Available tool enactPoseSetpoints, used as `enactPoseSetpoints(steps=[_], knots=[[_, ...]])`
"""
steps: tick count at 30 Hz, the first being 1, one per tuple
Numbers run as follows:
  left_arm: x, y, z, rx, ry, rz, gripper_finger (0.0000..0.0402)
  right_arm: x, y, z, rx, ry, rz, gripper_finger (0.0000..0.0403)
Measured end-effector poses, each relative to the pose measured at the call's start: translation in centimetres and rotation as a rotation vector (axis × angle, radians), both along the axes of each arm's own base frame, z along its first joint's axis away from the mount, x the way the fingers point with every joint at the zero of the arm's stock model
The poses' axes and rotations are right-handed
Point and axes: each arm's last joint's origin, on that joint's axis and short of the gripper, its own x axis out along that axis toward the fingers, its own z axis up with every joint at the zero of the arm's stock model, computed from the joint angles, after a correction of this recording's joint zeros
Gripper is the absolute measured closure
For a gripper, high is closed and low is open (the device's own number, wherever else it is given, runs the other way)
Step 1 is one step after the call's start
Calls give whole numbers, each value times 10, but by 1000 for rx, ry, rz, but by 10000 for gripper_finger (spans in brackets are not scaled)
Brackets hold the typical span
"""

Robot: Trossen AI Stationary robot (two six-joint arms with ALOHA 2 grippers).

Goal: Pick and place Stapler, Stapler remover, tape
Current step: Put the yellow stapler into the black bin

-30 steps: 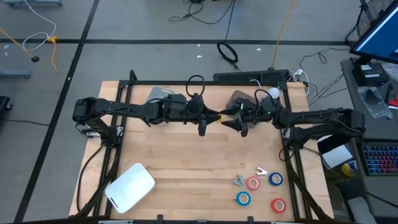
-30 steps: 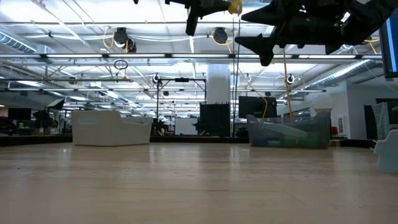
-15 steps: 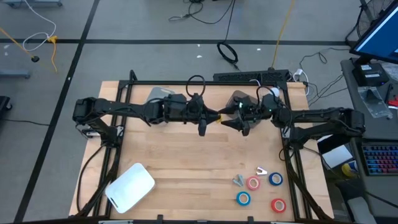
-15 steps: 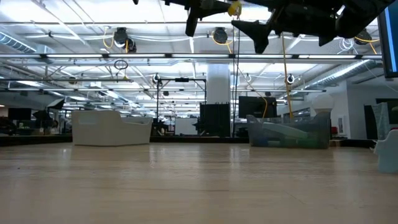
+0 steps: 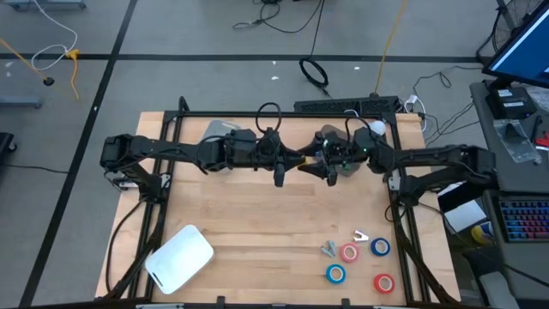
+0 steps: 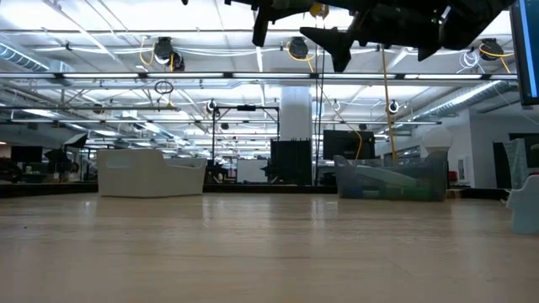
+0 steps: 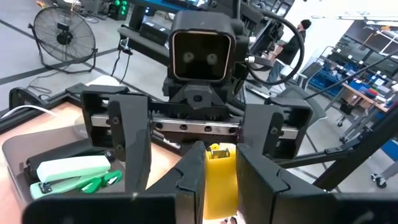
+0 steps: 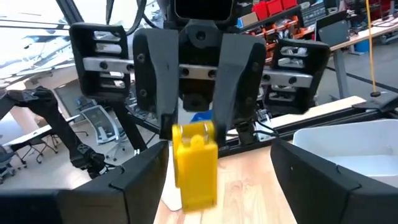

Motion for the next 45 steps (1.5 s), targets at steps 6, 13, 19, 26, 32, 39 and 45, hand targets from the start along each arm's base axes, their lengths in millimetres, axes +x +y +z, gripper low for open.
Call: enactPoseSetpoints(steps=[6, 13, 19, 26, 32, 39, 45], knots=[[0, 0, -1, 3, 7, 1, 328, 3, -1, 1, -9, 1, 2, 176], [0, 1, -1, 10, 14, 3, 328, 3, 0, 0, -3, 10, 30, 243], [0, 1, -2, 13, 15, 5, 328, 3, 0, 1, -1, 10, 34, 299], [0, 3, -2, 11, 15, -4, 327, 3, 0, 1, -3, 10, 38, 335], [0, 8, -2, 25, 16, -4, 325, 3, 0, 0, 1, 16, 25, 335], [-3, 26, 0, 25, 0, 51, 260, 2, -7, -8, 32, 93, -6, 335], [-14, 49, 3, 24, 52, 76, 206, -4, -25, -21, 56, 223, -83, 334]])
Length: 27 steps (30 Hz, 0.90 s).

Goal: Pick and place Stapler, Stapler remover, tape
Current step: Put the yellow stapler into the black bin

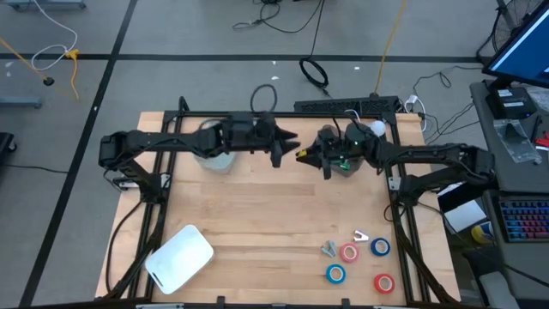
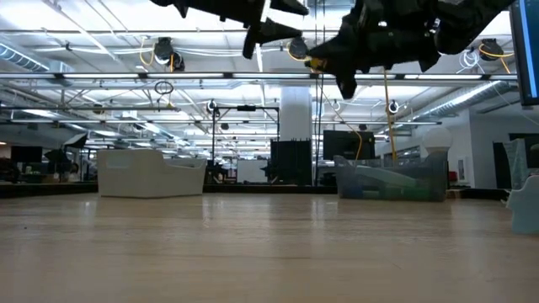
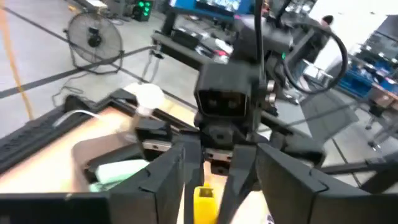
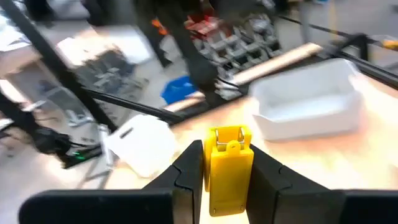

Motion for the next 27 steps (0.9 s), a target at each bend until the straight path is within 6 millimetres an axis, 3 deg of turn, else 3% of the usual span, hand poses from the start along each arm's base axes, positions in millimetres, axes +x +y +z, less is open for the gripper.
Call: enactPoseSetpoints(steps=[5, 13, 18, 27], knots=[[-18, 11, -3, -90, 149, 53, 191, -14, -24, -11, 41, 136, -124, 334], [-26, -3, -15, -106, 321, 92, 190, -51, -66, -32, 236, 346, -341, 333], [-22, -12, -20, -67, 350, 135, 190, -63, -71, -42, 236, 459, -360, 333], [-22, -20, -20, -35, 357, 186, 190, -64, -70, -53, 196, 558, -347, 332]])
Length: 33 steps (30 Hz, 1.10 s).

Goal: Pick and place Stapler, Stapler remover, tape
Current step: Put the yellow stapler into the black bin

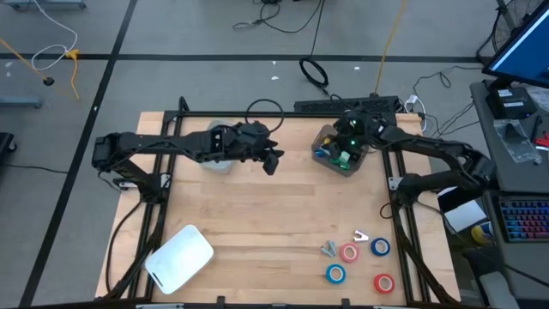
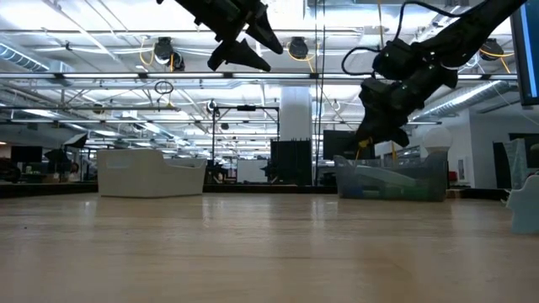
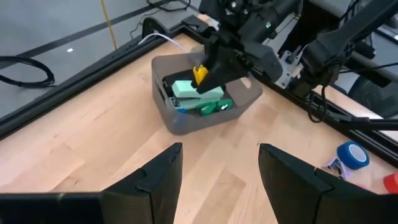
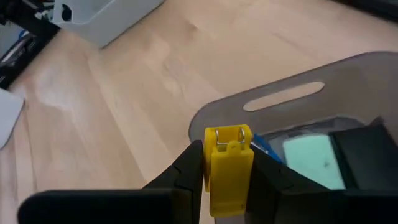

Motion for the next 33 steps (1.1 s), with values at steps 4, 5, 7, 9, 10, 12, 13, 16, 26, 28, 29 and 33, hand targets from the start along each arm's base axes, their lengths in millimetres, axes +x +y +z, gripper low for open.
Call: enactPoseSetpoints(steps=[4, 5, 7, 9, 10, 12, 13, 16, 26, 28, 29, 33], knots=[[0, 0, 0, -1, 3, 0, 190, 2, -1, -11, 29, 46, 16, 332], [0, 0, 0, -1, 3, 0, 190, 3, -2, -14, 36, 55, 16, 332], [0, 0, 0, -2, 4, 0, 190, 4, -3, -19, 50, 73, 16, 332], [0, 0, -1, -2, 5, 0, 190, 5, -5, -22, 47, 82, 15, 332], [0, 0, -1, -3, 6, 0, 190, 6, -5, -23, 44, 92, 8, 332], [0, 0, -1, -3, 10, 1, 190, 6, -6, -26, 45, 105, 6, 332], [0, 0, -1, -3, 10, 1, 190, 7, -6, -28, 48, 110, 10, 332], [0, 0, -1, 0, 10, -1, 190, 9, -5, -33, 53, 132, 27, 332], [0, 0, -1, 3, 11, 1, 190, 15, -3, -39, 13, 174, 35, 322], [0, 0, -1, 3, 11, 1, 190, 15, -3, -39, 8, 174, 34, 311], [0, 0, -1, 3, 11, 1, 190, 15, -3, -39, 2, 179, 27, 306], [0, 0, -1, 5, 11, 0, 190, 15, -3, -39, -4, 183, 21, 287]])
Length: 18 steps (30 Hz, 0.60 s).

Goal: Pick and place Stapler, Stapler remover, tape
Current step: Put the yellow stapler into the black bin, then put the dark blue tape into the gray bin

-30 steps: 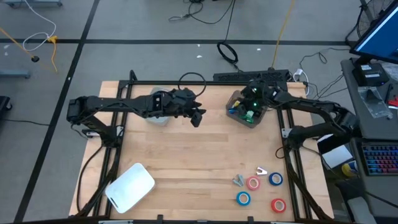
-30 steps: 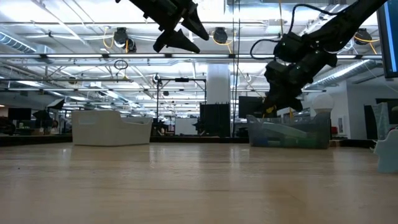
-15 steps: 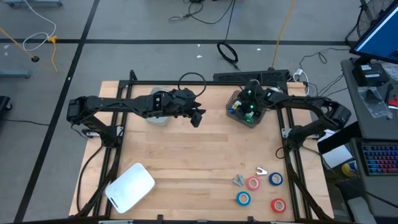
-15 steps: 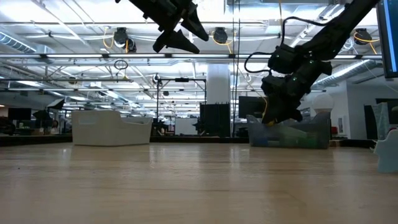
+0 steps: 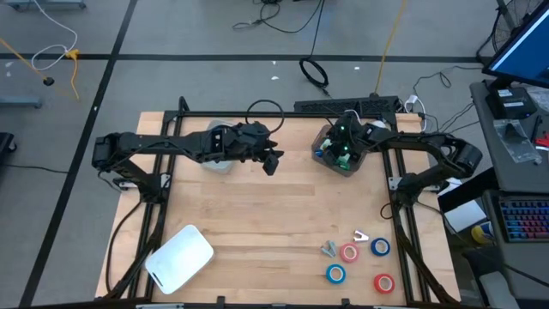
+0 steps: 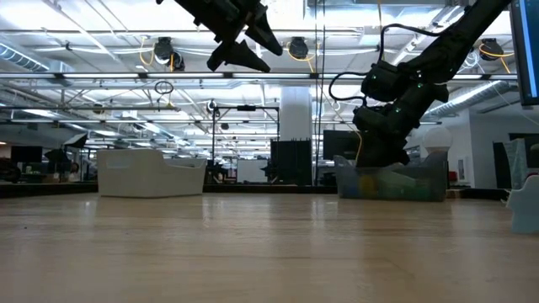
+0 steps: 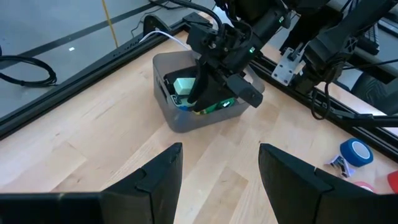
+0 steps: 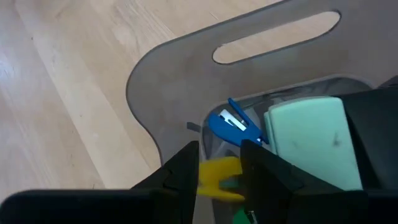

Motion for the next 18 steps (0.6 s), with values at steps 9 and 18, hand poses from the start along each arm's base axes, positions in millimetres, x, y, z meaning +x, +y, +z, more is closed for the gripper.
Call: enactPoseSetpoints(steps=[9, 18], knots=[[0, 0, 0, 0, 0, 0, 190, 1, -1, 8, -37, -48, 0, 293], [0, 0, 0, 33, 18, -21, 190, -18, 26, 68, -130, -266, 92, 340]])
